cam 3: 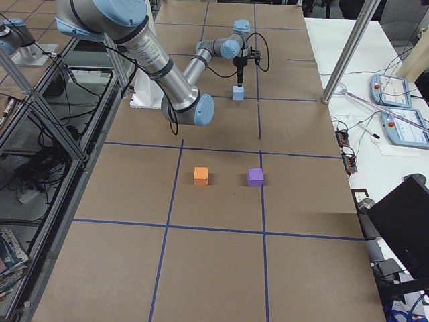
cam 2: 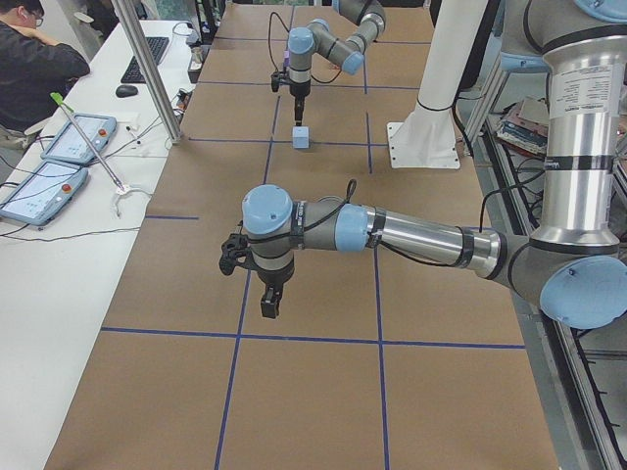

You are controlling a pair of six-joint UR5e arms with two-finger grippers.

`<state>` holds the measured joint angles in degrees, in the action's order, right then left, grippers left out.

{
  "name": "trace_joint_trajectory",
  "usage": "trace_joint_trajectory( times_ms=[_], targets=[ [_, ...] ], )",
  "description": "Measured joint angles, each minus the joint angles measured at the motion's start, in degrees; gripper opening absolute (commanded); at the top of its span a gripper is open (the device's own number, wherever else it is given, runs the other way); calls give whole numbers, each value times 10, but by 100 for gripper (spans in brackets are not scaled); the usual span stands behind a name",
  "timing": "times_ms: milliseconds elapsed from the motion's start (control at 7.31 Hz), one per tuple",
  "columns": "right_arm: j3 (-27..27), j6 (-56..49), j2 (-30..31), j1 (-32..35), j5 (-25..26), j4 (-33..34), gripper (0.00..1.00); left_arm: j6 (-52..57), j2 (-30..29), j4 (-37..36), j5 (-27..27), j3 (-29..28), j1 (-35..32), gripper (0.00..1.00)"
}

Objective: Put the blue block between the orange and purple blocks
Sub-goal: 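Lower the right gripper over the light blue cube and grasp it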

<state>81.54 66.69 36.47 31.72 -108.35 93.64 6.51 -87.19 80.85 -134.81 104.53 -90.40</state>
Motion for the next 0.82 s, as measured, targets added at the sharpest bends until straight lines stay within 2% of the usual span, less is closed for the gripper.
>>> trace_joint_trajectory(
  times_ms=[274, 821],
  targets=[
    [-39, -4, -2, -8, 8, -27, 100, -1, 0, 0, 0, 0, 0, 100],
    [-83, -6, -5, -24, 18, -38, 99, -3, 0, 0, 0, 0, 0, 100]
  ],
)
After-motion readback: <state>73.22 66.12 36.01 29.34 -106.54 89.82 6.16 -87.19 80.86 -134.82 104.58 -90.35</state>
